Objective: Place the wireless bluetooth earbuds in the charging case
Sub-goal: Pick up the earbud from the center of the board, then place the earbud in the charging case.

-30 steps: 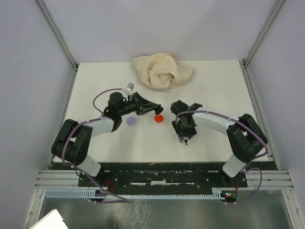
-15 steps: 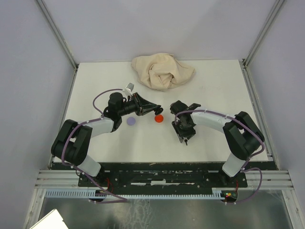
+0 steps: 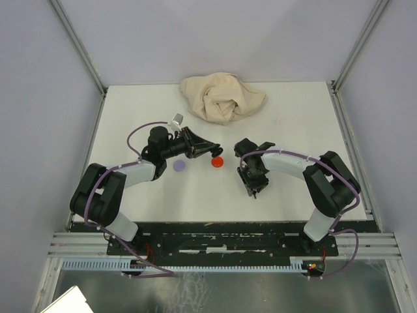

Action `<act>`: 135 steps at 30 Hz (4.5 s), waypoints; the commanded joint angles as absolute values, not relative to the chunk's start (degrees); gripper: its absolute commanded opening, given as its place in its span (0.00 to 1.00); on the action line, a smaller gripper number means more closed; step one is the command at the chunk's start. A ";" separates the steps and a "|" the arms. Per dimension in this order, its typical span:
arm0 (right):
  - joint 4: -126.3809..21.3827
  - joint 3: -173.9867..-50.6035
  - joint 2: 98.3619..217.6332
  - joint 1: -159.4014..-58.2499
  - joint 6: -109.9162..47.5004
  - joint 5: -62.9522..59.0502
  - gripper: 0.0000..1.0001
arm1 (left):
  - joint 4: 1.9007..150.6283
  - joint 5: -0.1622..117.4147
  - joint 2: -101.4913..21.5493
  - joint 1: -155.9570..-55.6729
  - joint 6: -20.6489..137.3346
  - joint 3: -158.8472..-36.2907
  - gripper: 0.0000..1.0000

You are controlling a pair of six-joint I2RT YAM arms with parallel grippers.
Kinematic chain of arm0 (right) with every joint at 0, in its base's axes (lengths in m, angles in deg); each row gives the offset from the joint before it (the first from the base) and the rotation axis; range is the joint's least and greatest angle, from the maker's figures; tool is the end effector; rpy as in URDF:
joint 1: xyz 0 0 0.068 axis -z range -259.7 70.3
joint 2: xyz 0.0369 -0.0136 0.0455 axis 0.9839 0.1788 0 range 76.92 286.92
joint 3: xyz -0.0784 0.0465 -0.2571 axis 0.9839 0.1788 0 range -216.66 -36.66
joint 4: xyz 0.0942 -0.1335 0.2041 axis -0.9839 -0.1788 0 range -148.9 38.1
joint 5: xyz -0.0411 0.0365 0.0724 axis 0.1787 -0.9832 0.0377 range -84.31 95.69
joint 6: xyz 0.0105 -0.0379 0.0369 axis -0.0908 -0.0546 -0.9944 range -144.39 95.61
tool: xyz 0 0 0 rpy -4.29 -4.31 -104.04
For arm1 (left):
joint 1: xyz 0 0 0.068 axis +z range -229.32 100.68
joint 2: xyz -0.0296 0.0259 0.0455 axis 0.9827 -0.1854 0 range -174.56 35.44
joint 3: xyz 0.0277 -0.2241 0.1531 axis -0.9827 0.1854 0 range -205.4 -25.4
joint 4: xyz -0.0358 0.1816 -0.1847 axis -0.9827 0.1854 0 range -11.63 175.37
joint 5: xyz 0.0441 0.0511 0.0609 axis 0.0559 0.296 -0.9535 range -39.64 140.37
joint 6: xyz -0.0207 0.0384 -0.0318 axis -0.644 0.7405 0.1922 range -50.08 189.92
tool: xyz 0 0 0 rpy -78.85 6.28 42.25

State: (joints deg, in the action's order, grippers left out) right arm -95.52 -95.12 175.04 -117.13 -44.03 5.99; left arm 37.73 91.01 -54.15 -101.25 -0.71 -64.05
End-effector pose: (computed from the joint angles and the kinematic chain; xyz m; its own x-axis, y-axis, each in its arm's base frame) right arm 0.2360 0.1803 0.1558 -0.9469 -0.3015 -0.1119 -0.3069 0.9511 0.0343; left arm 0.2869 -0.1404 0.2070 -0.8832 -0.4161 -0.2164 0.1347 0.2169 -0.9669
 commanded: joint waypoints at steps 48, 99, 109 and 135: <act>-40.85 -92.46 147.23 -116.55 -26.71 11.45 0.01 | 22.04 93.30 -58.97 -102.86 -12.69 -63.54 0.03; -35.68 -85.81 153.75 -123.29 -21.14 14.39 0.01 | 22.82 84.92 -58.75 -104.76 -19.09 -65.66 0.03; -36.07 -85.96 153.85 -123.29 -21.42 13.98 0.01 | 22.87 84.79 -58.75 -104.74 -19.04 -65.93 0.03; -40.56 -87.33 153.27 -123.29 -25.09 16.31 0.26 | 21.96 82.54 -60.31 -104.80 -20.63 -68.50 0.03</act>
